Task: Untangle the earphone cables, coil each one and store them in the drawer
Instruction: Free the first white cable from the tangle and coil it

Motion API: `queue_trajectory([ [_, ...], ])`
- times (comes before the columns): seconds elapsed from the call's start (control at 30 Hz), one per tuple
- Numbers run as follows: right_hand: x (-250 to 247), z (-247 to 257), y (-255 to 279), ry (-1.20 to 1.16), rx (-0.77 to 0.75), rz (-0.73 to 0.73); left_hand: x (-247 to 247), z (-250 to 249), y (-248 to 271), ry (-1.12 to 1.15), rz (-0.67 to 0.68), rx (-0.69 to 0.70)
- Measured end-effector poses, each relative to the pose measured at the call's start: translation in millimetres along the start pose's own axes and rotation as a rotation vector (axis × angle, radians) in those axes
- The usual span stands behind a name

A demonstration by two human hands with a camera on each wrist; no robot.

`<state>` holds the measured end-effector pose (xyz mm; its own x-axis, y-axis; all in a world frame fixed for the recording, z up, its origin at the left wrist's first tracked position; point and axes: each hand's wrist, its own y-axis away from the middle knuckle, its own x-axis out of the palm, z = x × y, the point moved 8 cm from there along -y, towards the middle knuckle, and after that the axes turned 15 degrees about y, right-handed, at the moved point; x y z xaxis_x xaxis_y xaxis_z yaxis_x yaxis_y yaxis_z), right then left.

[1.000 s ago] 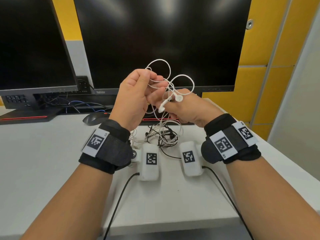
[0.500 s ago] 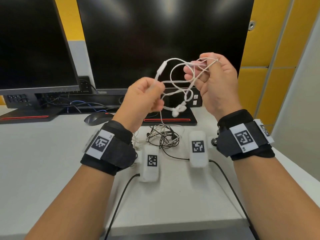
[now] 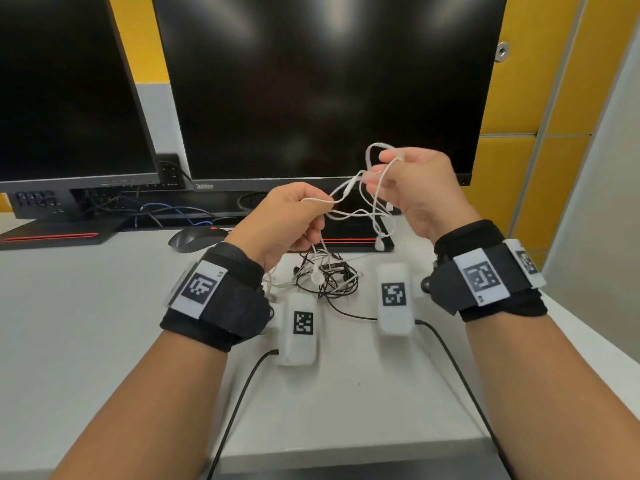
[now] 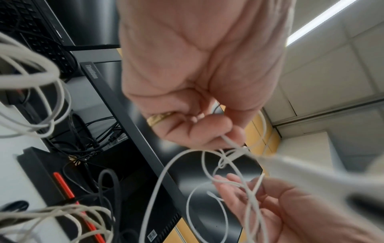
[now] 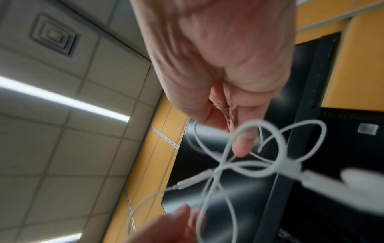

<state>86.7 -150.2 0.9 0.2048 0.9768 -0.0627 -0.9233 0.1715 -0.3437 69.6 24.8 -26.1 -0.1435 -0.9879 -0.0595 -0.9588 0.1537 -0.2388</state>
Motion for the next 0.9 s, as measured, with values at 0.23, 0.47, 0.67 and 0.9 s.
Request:
queue_trajectory([
  [0.23,5,-9,-5,0.142,0.054,0.065,-11,-5,-2,0.069,-0.072,0.041],
  [0.47,28,9,10,0.138,-0.143,0.317,-7,-1,-3,0.065,-0.116,-0.024],
  [0.67,35,16,19,0.119,-0.182,0.405,-8,-1,-3,-0.004,-0.089,0.040],
  [0.9,17,4,4,0.338,-0.105,0.235,-10,-3,-3,0.139,-0.096,0.080],
])
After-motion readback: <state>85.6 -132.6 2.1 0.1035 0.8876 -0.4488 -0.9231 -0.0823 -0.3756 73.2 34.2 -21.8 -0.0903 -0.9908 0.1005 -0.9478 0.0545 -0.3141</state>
